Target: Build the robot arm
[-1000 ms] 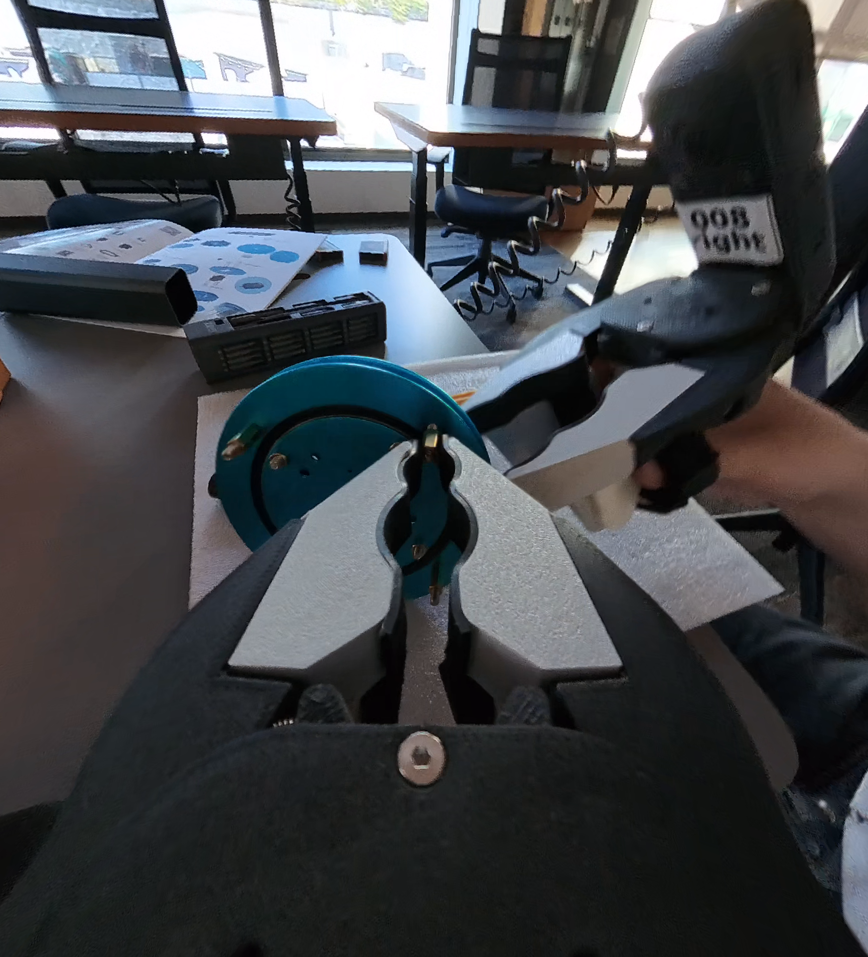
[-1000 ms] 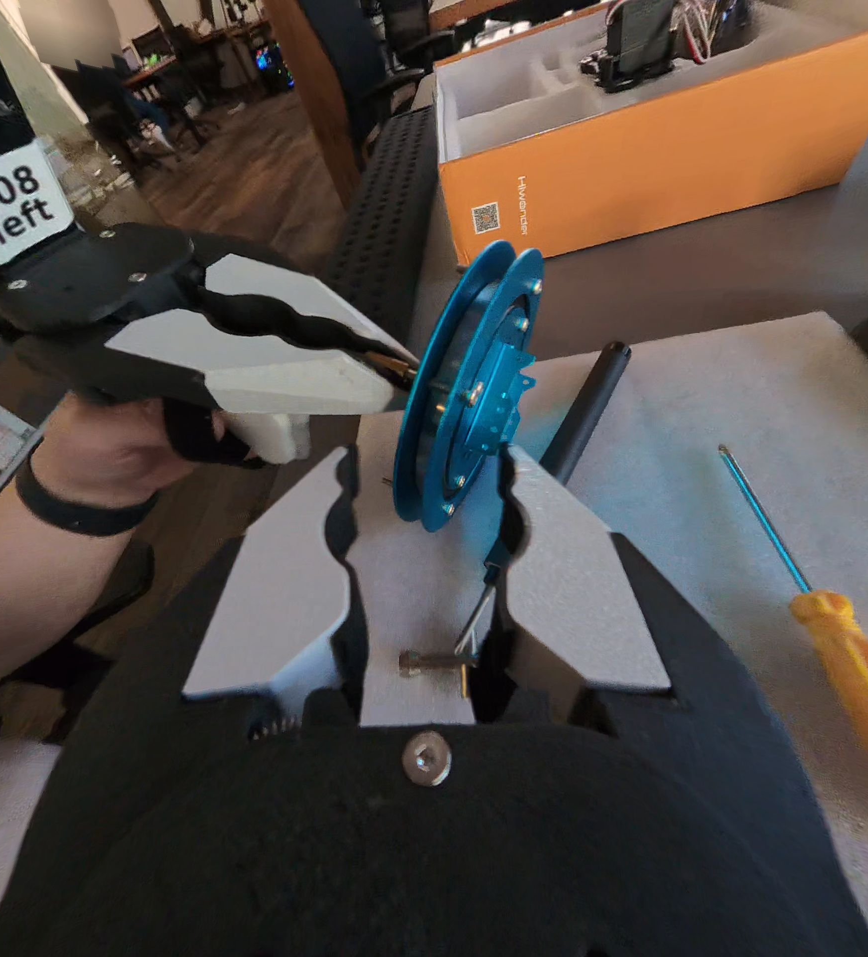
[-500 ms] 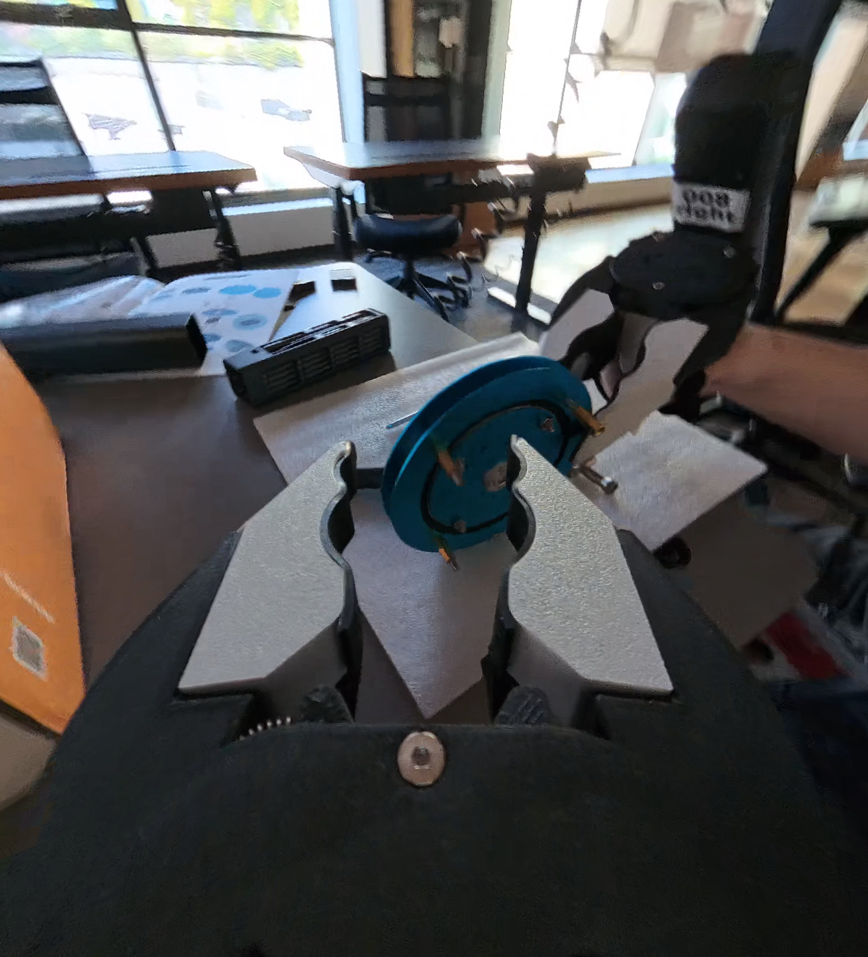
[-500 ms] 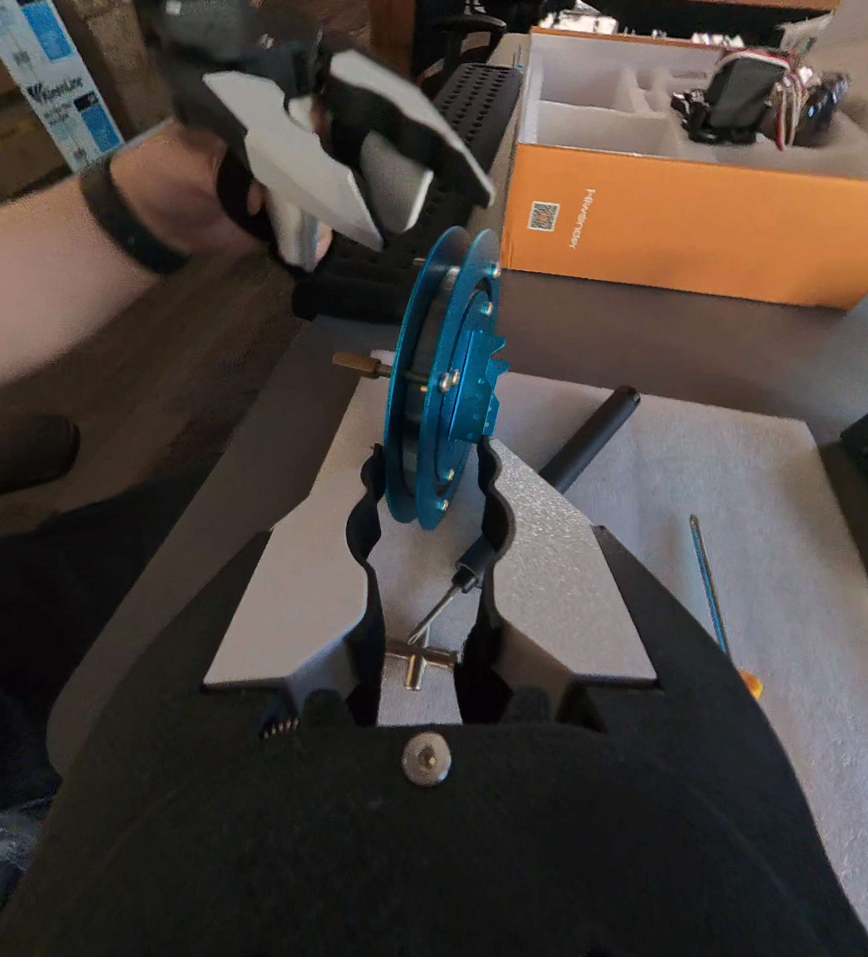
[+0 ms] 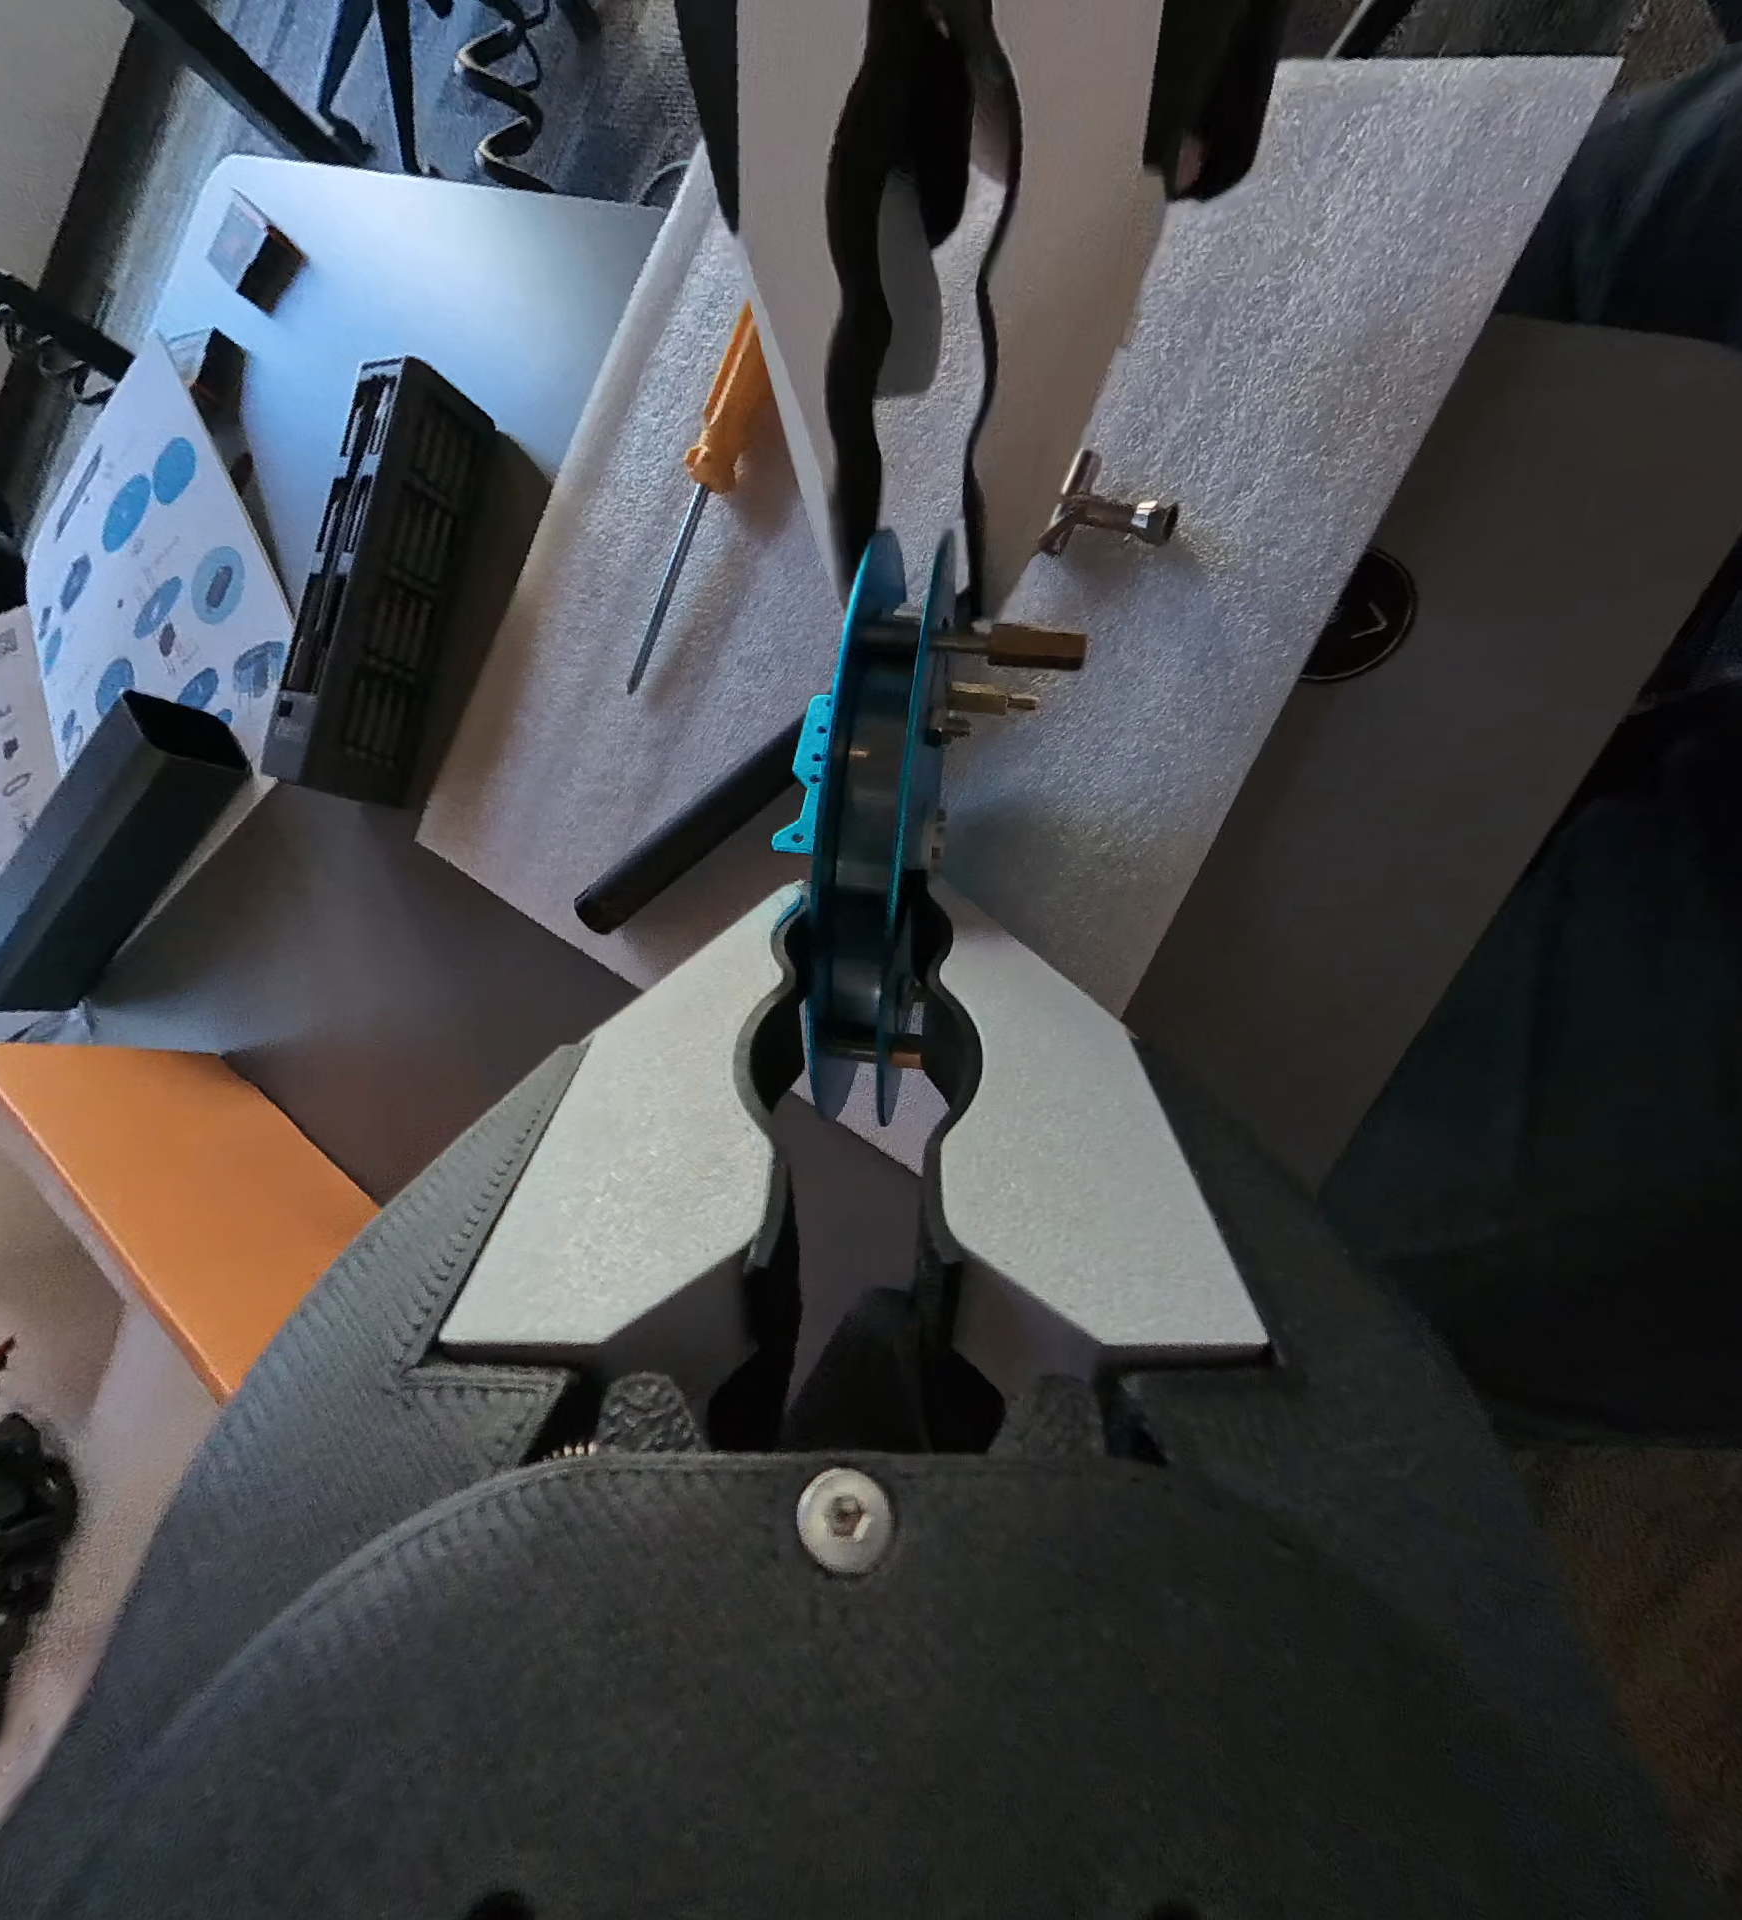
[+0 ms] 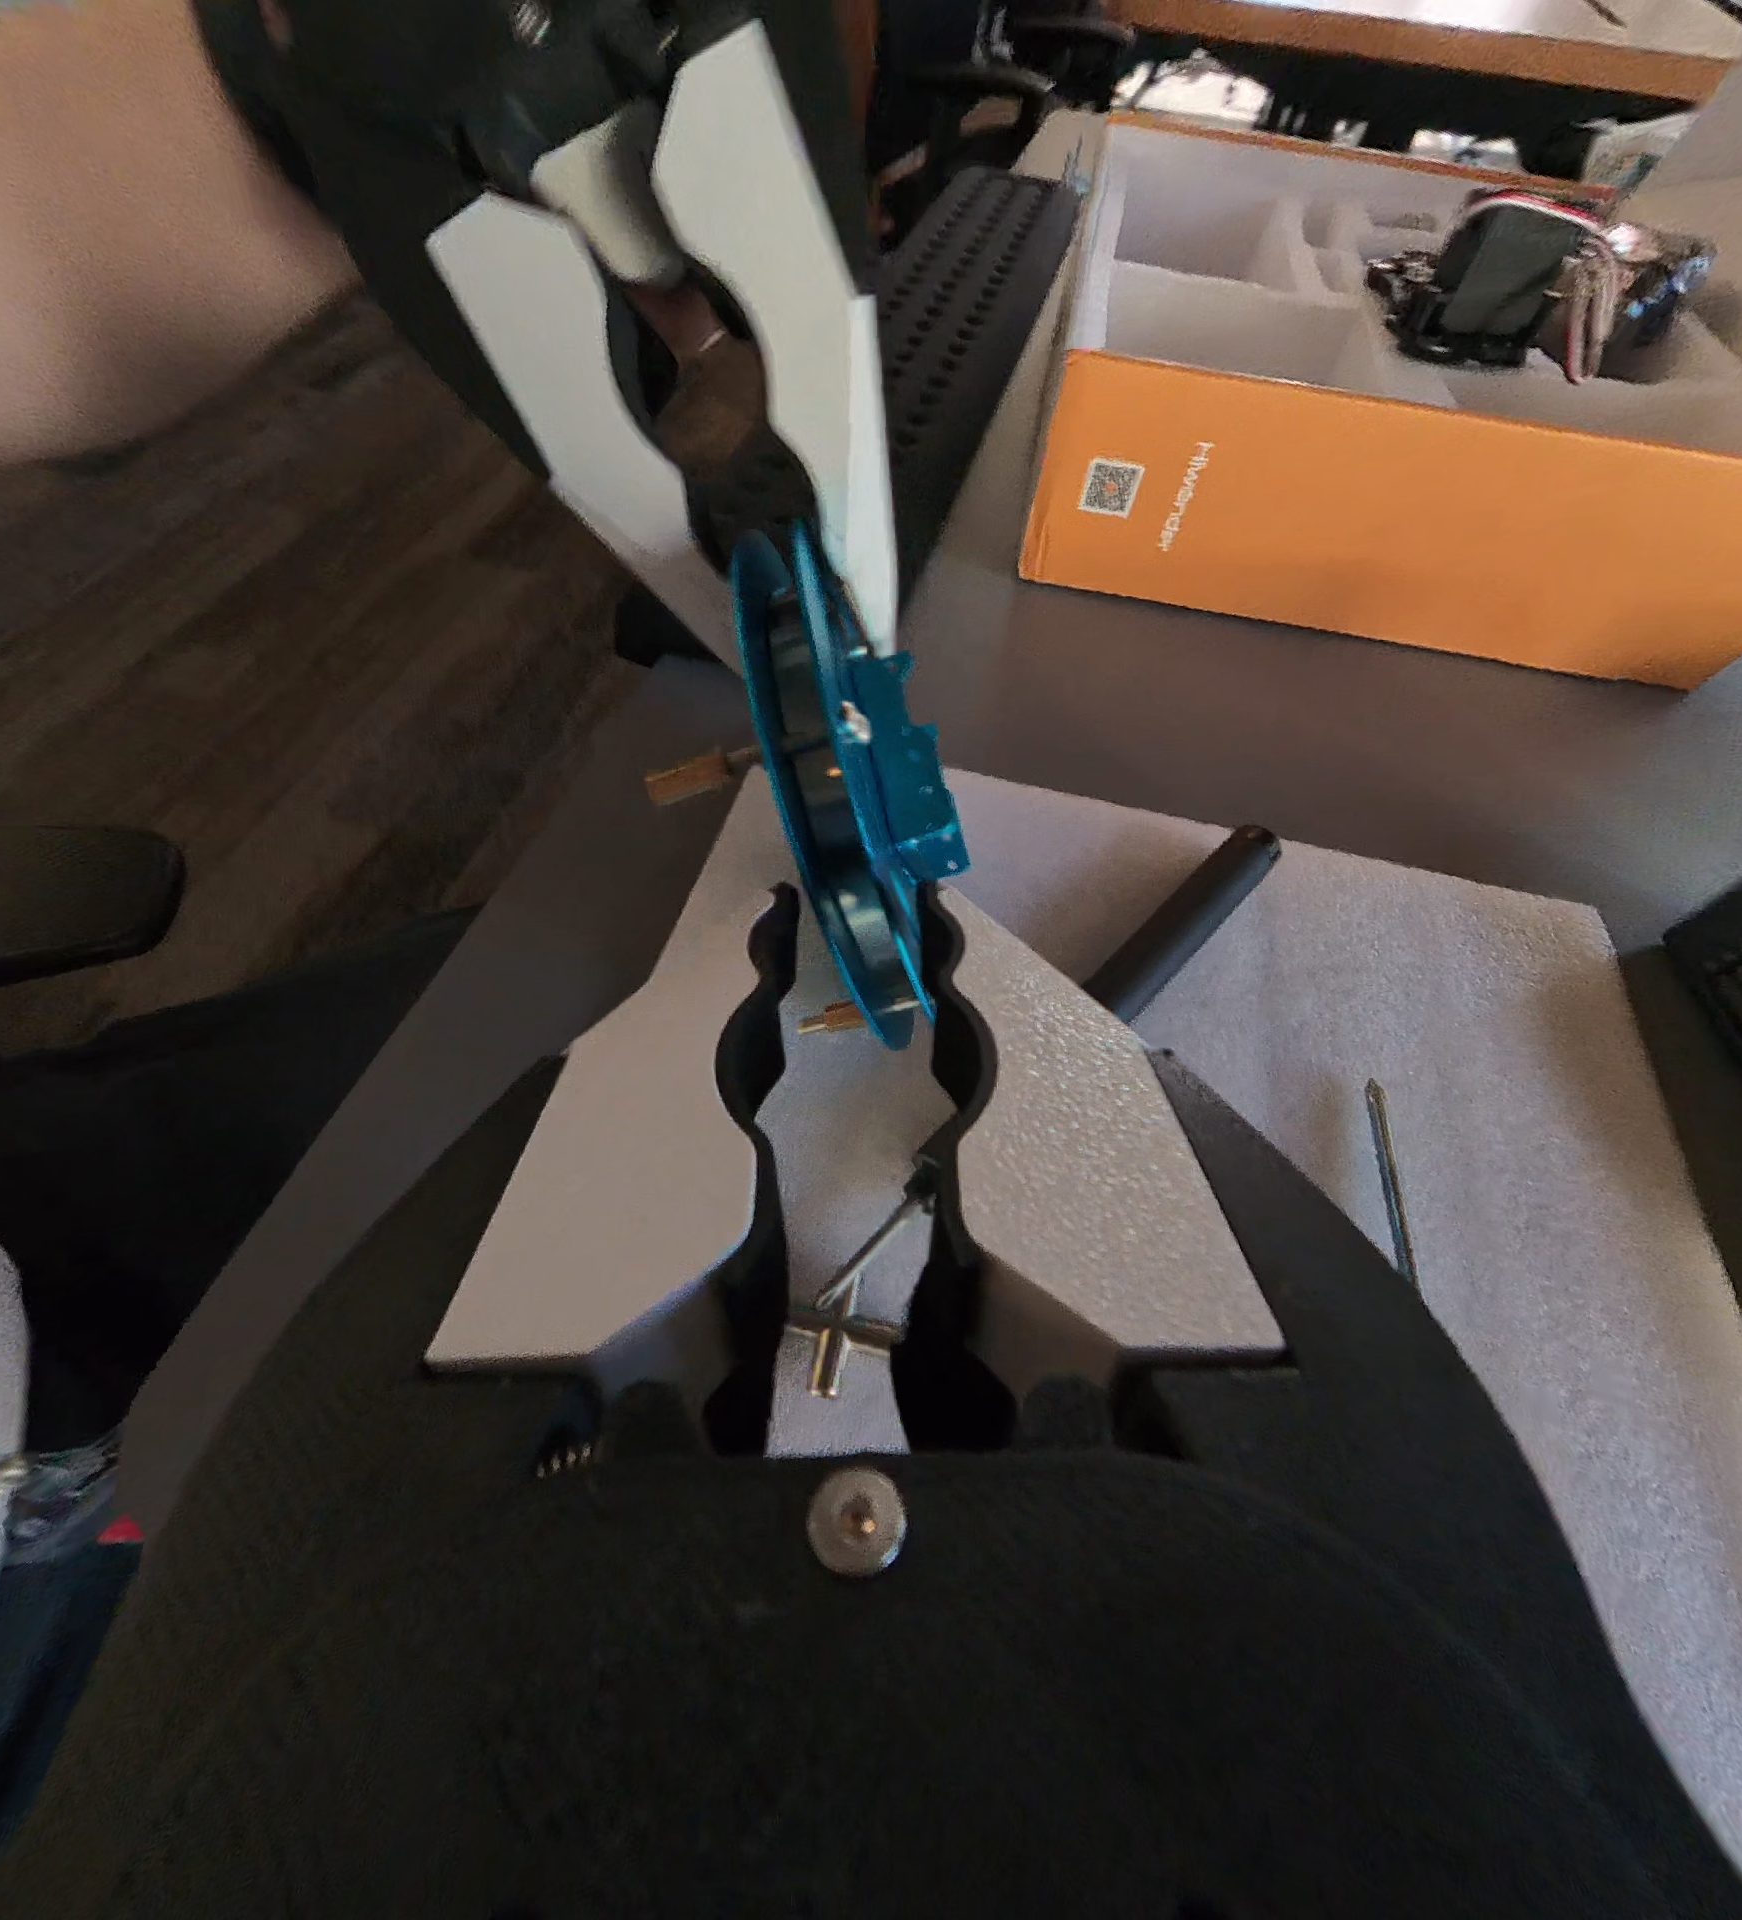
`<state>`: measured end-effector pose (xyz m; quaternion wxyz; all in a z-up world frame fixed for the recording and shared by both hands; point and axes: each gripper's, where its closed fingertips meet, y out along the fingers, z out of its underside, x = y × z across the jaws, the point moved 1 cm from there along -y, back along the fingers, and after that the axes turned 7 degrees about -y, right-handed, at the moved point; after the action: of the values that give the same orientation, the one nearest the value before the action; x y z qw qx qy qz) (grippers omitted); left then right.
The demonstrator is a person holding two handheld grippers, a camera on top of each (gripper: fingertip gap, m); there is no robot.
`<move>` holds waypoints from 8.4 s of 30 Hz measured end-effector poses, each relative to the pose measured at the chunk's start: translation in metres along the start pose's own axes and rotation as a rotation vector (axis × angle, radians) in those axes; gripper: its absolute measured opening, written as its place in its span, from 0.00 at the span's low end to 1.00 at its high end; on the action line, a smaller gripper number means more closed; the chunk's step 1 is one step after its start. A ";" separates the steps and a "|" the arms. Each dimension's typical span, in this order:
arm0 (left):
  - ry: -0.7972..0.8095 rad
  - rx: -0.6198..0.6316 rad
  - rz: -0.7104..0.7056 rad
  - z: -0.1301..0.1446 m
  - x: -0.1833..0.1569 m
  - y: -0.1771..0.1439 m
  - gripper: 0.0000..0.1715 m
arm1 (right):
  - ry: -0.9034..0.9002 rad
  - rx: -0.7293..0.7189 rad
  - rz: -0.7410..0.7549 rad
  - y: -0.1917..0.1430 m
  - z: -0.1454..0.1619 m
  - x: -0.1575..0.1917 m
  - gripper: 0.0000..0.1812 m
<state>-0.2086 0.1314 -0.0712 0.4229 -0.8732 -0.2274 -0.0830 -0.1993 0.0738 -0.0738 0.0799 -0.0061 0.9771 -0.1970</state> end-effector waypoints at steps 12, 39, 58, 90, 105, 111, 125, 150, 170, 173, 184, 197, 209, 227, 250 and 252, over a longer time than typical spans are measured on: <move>-0.078 -0.026 -0.210 0.000 -0.020 0.004 0.09 | 0.470 -0.004 -0.143 -0.016 -0.005 -0.067 0.12; 0.308 0.205 -0.727 -0.005 0.020 0.051 0.08 | 0.590 0.702 0.091 -0.026 0.088 -0.082 0.09; 0.377 0.280 -0.837 0.003 0.011 0.059 0.08 | 0.643 0.634 0.026 -0.006 0.090 -0.079 0.08; 0.302 0.270 -0.822 0.015 0.004 0.079 0.13 | 0.432 0.785 -0.035 -0.067 0.040 -0.095 0.08; 0.377 0.251 -0.829 0.024 0.024 0.080 0.11 | 0.361 0.977 -0.012 -0.116 0.013 -0.091 0.08; 0.390 0.228 -0.861 0.022 0.026 0.077 0.09 | 0.280 1.156 -0.016 -0.104 0.024 -0.090 0.08; 0.271 0.196 -0.815 -0.004 0.053 0.054 0.07 | 0.439 1.224 -0.203 -0.070 0.038 -0.111 0.08; 0.106 0.174 -0.766 0.000 -0.031 0.050 0.26 | 0.371 1.452 -0.400 -0.004 0.094 -0.085 0.08; -0.617 -0.253 -0.688 0.000 -0.028 -0.003 0.20 | 0.050 0.588 -0.066 -0.087 0.123 -0.106 0.21; -0.634 -0.292 -0.702 -0.009 -0.028 -0.007 0.20 | 0.138 0.528 -0.051 -0.089 0.136 -0.104 0.18; -0.101 -0.125 -0.399 -0.075 -0.002 0.041 0.22 | -0.241 0.560 0.126 -0.115 0.061 -0.102 0.09; 0.080 -0.189 -0.154 -0.153 0.035 0.095 0.10 | -0.459 0.626 -0.001 -0.132 -0.026 -0.065 0.09; -0.202 -0.351 -0.172 -0.148 0.019 0.046 0.09 | -0.153 -0.146 -0.122 -0.124 -0.108 -0.034 0.42; -0.402 -0.533 -0.071 -0.130 0.000 0.035 0.10 | 0.105 -0.215 -0.137 -0.077 -0.089 -0.026 0.09; -0.350 -0.451 -0.064 -0.103 -0.006 0.060 0.10 | 0.075 -0.149 -0.097 -0.067 -0.064 -0.026 0.09; -0.346 -0.449 -0.061 -0.103 -0.007 0.060 0.10 | 0.062 -0.155 -0.115 -0.067 -0.064 -0.023 0.09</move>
<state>-0.1819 0.0174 -0.0508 0.1711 -0.9389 -0.2984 0.0063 -0.1880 0.0377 0.0141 0.0373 -0.0623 0.9895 -0.1251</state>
